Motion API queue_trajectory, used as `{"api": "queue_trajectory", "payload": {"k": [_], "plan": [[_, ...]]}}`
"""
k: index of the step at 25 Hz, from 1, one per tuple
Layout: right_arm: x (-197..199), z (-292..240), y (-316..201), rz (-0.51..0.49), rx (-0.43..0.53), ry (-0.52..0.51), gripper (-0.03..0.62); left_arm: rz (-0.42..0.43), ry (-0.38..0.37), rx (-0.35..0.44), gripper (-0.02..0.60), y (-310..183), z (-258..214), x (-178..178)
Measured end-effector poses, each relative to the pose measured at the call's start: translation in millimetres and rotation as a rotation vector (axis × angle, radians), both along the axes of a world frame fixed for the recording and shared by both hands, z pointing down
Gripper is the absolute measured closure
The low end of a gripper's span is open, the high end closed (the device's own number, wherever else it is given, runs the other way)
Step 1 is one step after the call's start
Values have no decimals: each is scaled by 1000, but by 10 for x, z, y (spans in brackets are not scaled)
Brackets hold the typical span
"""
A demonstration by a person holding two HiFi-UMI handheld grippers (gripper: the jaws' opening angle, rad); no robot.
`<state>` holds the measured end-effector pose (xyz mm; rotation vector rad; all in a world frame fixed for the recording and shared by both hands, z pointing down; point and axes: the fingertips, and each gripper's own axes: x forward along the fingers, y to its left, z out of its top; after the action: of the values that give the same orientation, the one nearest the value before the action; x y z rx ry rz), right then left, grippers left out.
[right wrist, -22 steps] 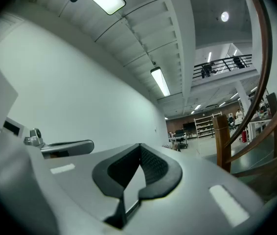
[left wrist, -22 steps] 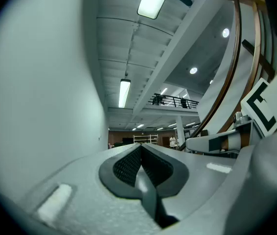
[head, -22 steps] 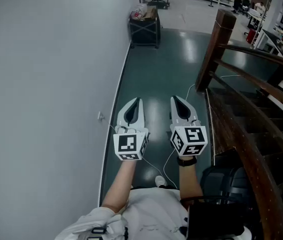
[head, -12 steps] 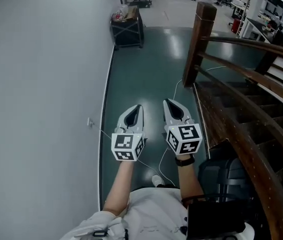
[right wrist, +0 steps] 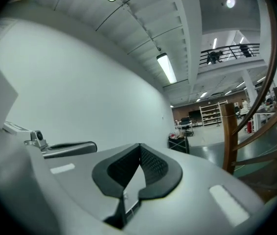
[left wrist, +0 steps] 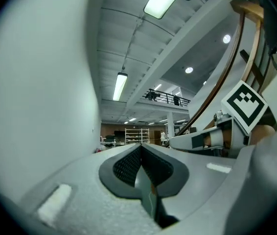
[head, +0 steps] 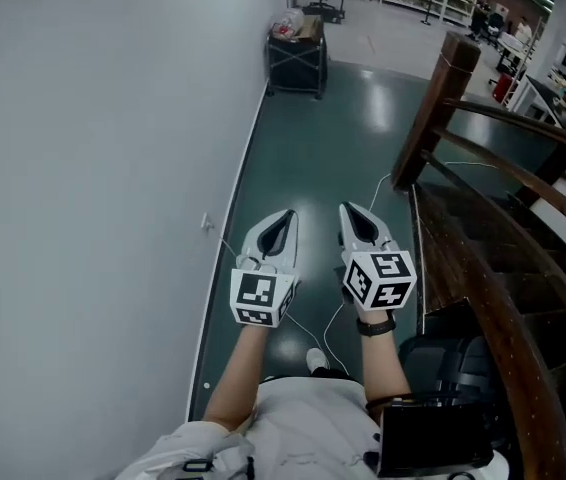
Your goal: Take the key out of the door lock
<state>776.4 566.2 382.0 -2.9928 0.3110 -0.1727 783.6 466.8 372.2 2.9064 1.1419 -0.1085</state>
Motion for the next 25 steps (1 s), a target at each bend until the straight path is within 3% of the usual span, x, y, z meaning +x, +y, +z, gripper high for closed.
{"api": "queue_trajectory", "payload": {"k": [5,8,12,14,16,20,23,25], "plan": [[146,16,-1391,-225,-12,14,591,-191,65,38,581,-1214,-81,-72],[181,29,-2429,-389,-21,22,591,-321,26,27,581,-2162,10,-142],[7,84,-4051,-679,-42,26,591,-545,-65,-91,581,-3675,197,-482],[-147,81,-4598,-809,-39,35,591,-653,-51,-127,581,-4143,172,-722],[-311,22,-5044,-933,-23,48,591,-784,-15,-112,581,-4490,91,-972],[-1021,-77,-6125,-1237,43,73,591,-1119,52,-59,580,-5394,-5,-1775],[-1715,-115,-6864,-1498,75,74,591,-1407,31,-17,578,-5971,16,-2536],[-2094,-118,-7143,-1634,81,70,591,-1547,-2,-22,578,-6148,68,-2941]]}}
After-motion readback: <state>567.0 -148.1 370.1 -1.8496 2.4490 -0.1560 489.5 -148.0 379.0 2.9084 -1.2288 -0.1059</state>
